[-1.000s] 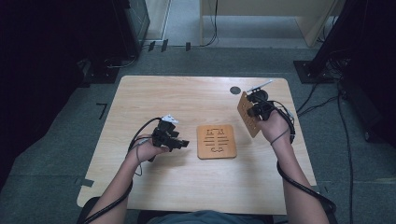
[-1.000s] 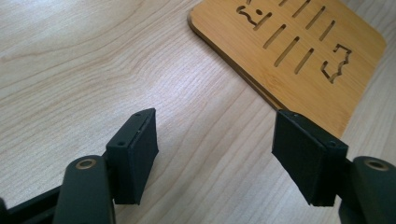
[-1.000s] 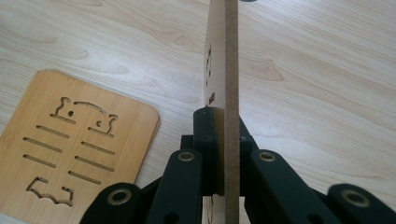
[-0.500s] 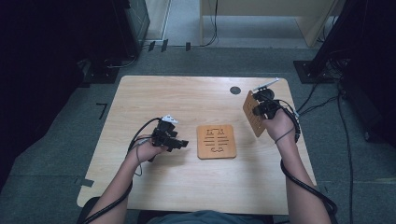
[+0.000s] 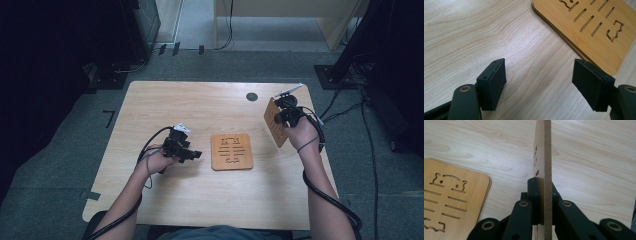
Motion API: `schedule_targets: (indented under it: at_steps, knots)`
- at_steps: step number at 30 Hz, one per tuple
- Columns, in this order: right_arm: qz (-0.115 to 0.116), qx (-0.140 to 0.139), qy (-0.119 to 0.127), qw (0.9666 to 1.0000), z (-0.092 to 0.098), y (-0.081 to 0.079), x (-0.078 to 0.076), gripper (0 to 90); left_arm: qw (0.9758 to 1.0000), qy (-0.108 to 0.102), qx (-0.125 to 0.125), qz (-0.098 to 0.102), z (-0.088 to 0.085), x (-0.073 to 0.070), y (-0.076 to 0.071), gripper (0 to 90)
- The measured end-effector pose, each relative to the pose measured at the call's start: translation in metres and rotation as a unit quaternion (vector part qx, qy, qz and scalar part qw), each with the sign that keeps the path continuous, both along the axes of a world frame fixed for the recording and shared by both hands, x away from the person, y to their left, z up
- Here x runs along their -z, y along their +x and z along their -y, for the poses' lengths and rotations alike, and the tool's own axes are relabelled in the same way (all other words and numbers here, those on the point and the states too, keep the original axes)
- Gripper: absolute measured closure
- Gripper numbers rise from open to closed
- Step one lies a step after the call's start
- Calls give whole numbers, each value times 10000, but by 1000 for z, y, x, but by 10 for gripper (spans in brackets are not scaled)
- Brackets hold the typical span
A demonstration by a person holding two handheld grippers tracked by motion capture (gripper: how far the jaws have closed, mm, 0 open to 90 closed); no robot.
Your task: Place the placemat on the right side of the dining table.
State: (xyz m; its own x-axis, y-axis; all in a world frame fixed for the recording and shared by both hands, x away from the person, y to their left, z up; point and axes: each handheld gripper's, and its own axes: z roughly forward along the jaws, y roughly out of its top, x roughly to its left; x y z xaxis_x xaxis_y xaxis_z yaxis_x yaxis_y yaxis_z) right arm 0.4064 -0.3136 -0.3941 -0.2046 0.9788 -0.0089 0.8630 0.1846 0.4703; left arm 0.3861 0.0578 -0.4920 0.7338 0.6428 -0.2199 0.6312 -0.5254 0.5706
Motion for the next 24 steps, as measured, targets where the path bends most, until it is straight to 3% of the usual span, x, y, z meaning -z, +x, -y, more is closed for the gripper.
schedule_targets:
  at_steps: [24]
  knots:
    - [-172, 305, -32, 9994, 21, 3, 5, 874, 10000, 55, 28, -42, 1, 3, 0, 258]
